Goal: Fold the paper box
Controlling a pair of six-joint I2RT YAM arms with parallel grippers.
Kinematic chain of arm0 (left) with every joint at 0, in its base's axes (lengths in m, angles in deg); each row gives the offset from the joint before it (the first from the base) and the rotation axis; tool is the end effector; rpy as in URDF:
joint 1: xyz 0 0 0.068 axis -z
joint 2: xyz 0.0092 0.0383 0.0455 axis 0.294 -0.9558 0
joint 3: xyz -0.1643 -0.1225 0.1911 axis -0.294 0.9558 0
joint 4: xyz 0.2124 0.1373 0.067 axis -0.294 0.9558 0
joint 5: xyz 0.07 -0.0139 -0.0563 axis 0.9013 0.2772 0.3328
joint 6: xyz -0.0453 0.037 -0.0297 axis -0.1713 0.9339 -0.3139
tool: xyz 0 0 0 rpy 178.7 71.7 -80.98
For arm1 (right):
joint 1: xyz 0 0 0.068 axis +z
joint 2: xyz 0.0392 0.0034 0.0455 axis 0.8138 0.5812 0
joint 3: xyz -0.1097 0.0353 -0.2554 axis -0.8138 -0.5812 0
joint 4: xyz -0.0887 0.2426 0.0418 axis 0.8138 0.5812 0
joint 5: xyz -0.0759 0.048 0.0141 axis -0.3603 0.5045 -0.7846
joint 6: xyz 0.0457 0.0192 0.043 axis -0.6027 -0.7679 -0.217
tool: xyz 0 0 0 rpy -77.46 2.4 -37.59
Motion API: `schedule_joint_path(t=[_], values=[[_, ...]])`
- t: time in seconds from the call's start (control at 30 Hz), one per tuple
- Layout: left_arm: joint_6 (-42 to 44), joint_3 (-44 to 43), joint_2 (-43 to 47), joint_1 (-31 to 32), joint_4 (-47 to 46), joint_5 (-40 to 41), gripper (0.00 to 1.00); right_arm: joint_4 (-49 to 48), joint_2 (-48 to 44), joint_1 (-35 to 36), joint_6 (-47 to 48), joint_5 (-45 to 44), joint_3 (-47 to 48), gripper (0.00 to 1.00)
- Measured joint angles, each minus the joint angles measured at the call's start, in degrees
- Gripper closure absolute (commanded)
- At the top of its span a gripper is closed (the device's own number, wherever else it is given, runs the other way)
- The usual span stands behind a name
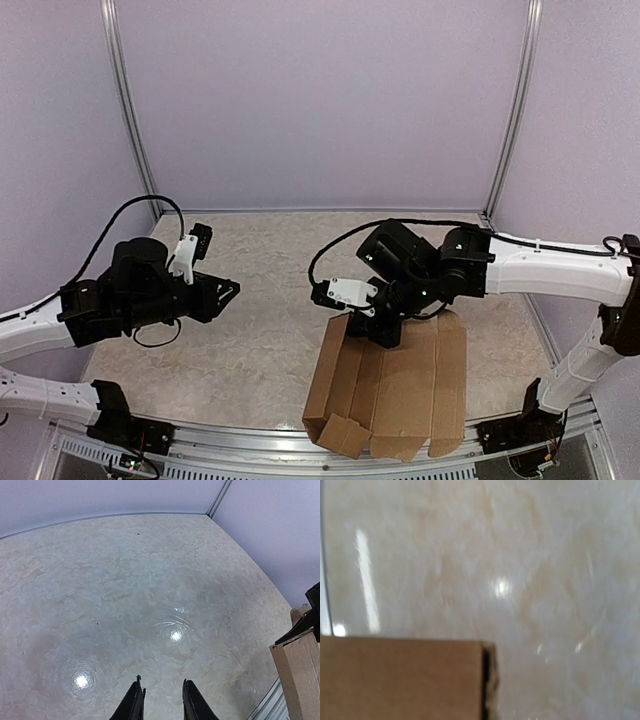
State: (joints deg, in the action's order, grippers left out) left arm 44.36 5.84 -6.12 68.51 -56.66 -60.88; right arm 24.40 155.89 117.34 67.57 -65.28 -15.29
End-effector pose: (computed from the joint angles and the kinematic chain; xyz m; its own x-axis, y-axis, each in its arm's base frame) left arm 0.1396 -0.1610 0.2848 -0.5296 0.0036 -0.8482 0.5008 0.8084 -0.3093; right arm 0.1454 0.2923 0.2799 -0.1781 -0.7881 -0.5893 -0.9630 0.2626 -0.0602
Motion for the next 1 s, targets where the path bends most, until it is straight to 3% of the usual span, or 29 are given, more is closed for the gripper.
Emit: schedule_joint_path(t=[0.43,0.7,0.93,1.0], values=[[-1.0,1.7,-1.1,4.3,-0.6,0.2,0.74,24.9,21.5,0.0,5.5,-7.9,19.8,1.0],[-2.1,2.6,-2.6,6.1,-1.9,0.2,0.74,33.5,33.0,0.0,12.3,-12.5,30.4,1.0],[-2.3,2.7,-2.6,6.5,-2.2,0.2,0.73,35.8,40.6,0.4,18.0,-18.1,34.2,1.0],[-2.3,2.9,-2.5,6.5,-2.2,0.3,0.73,36.0,41.6,0.4,19.0,-19.5,35.0,0.86]])
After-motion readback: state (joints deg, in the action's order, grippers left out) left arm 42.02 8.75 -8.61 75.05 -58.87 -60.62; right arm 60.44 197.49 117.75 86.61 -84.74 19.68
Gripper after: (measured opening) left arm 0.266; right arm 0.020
